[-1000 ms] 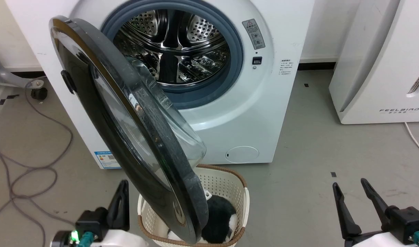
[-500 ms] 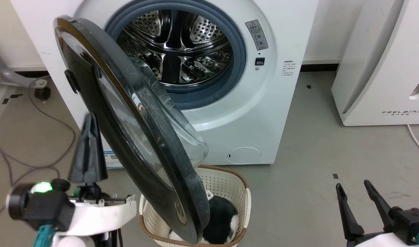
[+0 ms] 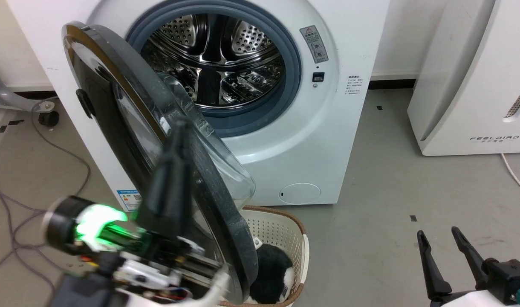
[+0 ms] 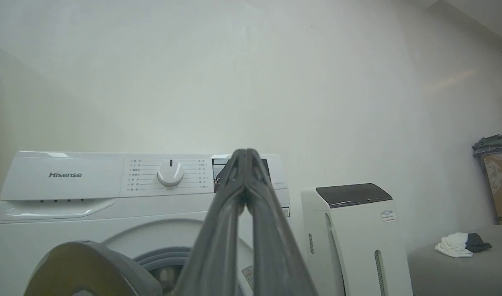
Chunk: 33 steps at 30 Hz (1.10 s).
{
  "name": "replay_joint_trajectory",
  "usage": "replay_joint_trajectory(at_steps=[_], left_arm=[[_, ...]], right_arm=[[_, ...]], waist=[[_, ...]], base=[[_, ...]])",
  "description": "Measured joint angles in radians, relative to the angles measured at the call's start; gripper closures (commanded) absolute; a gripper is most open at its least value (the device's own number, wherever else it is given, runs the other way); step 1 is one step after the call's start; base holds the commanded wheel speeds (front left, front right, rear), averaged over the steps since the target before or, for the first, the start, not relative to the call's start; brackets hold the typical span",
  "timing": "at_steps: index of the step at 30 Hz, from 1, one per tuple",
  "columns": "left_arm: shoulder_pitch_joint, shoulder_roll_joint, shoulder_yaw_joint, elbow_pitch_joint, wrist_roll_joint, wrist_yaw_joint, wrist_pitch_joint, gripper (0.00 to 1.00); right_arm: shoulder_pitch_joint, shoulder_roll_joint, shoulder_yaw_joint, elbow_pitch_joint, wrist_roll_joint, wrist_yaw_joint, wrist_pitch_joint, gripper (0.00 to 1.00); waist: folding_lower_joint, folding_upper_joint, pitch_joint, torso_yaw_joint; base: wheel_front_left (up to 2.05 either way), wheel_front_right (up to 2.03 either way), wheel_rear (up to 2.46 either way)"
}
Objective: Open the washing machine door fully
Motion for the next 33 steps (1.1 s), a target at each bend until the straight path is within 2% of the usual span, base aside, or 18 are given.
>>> replay_joint_trajectory(at_steps=[10, 19, 24, 33], left_arm=[[0.079, 0.016, -0.236, 0.053, -0.045, -0.054, 0.179, 1.00], [0.153, 0.036, -0.326, 0.185, -0.097, -0.063, 0.370, 1.00], [0.149, 0.034, -0.322, 0.316, -0.085, -0.034, 0.387, 1.00], [0.049, 0.017, -0.288, 0.477, -0.085, 0.028, 0.291, 1.00]], right_arm=[[0.011, 0.000, 0.000, 0.009, 0.001, 0.000, 0.008, 0.00], [0.015, 0.000, -0.002, 0.026, 0.013, 0.000, 0.015, 0.00], [0.015, 0.000, 0.000, 0.034, 0.024, 0.000, 0.016, 0.00], [0.015, 0.000, 0.005, 0.060, 0.036, 0.000, 0.018, 0.00]], waist=[[0.0000, 0.0000, -0.003, 0.000], [0.0000, 0.0000, 0.003, 0.007], [0.0000, 0.0000, 0.008, 0.009], [0.0000, 0.0000, 0.021, 0.008]], base=[[0.00, 0.00, 0.00], [0.00, 0.00, 0.00], [0.00, 0.00, 0.00], [0.00, 0.00, 0.00]])
